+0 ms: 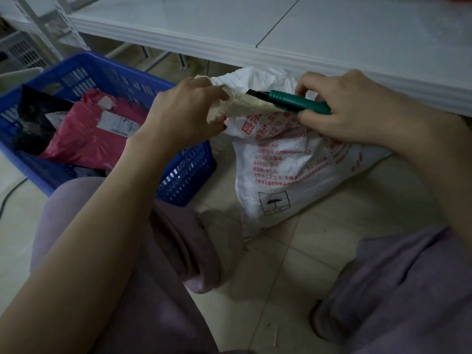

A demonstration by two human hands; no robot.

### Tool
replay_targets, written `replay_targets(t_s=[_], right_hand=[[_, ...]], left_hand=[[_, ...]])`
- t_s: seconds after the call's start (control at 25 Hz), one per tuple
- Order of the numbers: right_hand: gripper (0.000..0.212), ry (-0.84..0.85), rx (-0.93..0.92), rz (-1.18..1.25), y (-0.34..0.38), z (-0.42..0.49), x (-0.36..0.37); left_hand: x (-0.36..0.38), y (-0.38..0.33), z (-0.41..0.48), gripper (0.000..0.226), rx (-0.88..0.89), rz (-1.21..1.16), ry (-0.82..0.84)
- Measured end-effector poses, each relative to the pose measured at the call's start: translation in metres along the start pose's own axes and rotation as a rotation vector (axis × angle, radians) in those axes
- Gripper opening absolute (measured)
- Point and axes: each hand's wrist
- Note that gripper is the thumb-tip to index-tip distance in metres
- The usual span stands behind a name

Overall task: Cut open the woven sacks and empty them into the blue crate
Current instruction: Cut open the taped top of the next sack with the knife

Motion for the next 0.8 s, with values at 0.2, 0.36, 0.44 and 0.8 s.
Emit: replay_targets(t_s=[0.2, 0.36, 0.44, 0.8], right_hand=[[0.029, -0.104, -0.024, -0.106, 0.005, -0.001, 0.006], [0.03, -0.125, 0.018, -0.148, 0.008, 0.0, 0.007], [0.03, -0.125, 0.022, -0.155, 0.011, 0.0, 0.008], [0.029, -0.098, 0.064, -0.177, 0.017, 0.009, 0.015]], left_hand=[[0.003, -0.002, 0.005, 0.022, 0.041, -0.066, -0.02], [0.003, -0.003, 0.005, 0.019, 0.046, -0.054, -0.013], [0.003, -0.003, 0.005, 0.02, 0.055, -0.032, -0.01], [0.001, -0.003, 0.006, 0.023, 0.085, 0.021, 0.013]])
Point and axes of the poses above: each hand's wrist, its own z-axis towards the middle knuckle, its own x-axis out of the palm, y = z × x, and after that the axes turned 3 degrees about -z, right-handed
